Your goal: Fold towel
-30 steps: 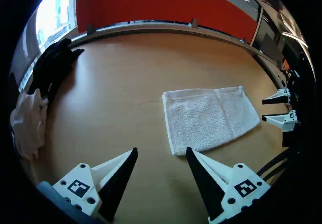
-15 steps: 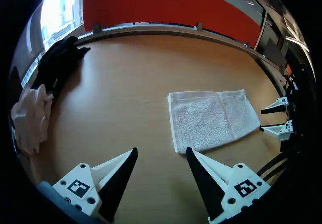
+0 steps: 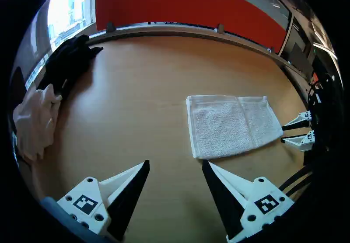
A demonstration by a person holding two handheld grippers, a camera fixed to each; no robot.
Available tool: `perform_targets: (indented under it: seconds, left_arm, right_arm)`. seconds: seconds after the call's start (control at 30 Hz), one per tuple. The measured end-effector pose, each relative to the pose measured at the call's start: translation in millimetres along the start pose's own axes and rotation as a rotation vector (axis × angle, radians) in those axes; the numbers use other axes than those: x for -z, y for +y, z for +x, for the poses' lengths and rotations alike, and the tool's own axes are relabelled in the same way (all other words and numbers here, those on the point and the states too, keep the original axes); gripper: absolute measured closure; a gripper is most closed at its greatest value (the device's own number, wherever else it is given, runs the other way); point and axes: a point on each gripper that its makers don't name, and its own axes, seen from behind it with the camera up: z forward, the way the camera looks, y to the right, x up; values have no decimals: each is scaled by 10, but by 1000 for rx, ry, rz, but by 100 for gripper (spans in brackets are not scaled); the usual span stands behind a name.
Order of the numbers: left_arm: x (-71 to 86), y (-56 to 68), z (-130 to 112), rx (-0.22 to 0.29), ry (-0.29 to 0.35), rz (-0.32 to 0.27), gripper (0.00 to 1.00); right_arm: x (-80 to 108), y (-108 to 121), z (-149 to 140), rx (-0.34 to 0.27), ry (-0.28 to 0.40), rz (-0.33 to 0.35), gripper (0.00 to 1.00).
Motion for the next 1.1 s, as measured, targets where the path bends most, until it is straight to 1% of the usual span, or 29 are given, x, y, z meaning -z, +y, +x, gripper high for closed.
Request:
perform_targets:
  seconds: [0.1,0.17,0.3,0.33,0.43,0.57,0.7,0.8,0.9,1.1]
  left_arm:
    - [17,-19,-12,2,1,3,11]
    - [26,-31,-19,4,1,4,11]
    - [37,-48,-32,6,-1,6,11]
    - [40,-51,-36,5,-1,6,11]
    - [47,-61,-47,4,-3,9,11]
    - [51,-73,-62,4,-5,10,11]
    - [54,-88,-67,2,-7,12,11]
    - [57,-102,-59,1,-6,14,11]
    - [58,-112,-47,3,-4,16,11]
    - [67,-124,-15,9,1,17,11]
  right_arm:
    - [7,11,-16,2,-8,5,60]
    - [-3,22,-24,1,-13,5,64]
    - [-17,29,-27,4,-17,6,64]
    - [-18,23,-33,5,-19,8,67]
    - [-23,9,-48,9,-26,12,76]
    - [-40,14,-45,1,-30,6,91]
    - [-37,11,-8,-7,-20,5,87]
    - [-2,13,43,3,-9,0,84]
    - [54,36,135,14,9,-17,81]
    - [217,119,416,19,63,-44,75]
